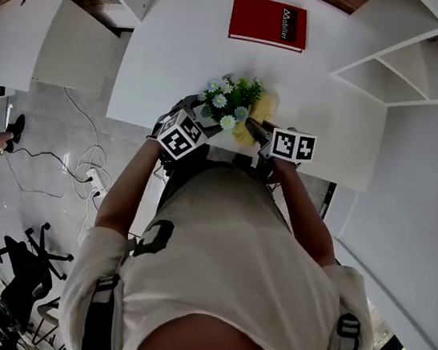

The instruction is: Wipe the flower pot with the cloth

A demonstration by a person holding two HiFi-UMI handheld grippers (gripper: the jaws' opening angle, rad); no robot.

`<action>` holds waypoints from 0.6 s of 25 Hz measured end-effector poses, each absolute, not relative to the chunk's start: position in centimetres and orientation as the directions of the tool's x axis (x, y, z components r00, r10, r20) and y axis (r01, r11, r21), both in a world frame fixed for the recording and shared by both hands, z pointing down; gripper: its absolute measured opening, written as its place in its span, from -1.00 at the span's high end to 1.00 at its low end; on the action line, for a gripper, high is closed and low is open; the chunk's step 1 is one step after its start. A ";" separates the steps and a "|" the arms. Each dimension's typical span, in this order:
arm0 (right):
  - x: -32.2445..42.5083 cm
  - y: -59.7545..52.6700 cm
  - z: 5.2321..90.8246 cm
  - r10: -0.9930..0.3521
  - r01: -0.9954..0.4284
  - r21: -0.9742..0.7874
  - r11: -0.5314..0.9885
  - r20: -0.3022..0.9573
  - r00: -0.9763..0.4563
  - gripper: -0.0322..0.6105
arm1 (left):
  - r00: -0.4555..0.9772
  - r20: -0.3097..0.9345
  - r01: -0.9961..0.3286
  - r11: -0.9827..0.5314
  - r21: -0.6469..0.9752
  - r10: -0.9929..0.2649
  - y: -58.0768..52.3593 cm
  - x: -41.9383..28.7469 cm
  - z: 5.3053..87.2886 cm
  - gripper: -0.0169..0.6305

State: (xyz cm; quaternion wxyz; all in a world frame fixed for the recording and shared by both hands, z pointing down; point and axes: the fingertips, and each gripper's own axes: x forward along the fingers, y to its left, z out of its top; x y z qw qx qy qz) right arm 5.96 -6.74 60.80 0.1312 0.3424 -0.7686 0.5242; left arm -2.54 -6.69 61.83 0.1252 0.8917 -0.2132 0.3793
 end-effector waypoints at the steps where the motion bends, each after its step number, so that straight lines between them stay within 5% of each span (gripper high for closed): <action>1: 5.9 -6.7 60.8 -0.392 -0.664 -0.716 0.215 0.559 -0.730 0.58 | 0.629 0.720 -0.487 -0.870 0.071 -0.293 -6.6 -2.3 61.9 -0.10; 15: 3.1 -3.3 62.6 -0.249 -0.632 -0.726 0.270 0.582 -0.774 0.57 | 0.608 0.709 -0.594 -0.798 0.107 -0.358 -5.0 -2.0 61.7 -0.10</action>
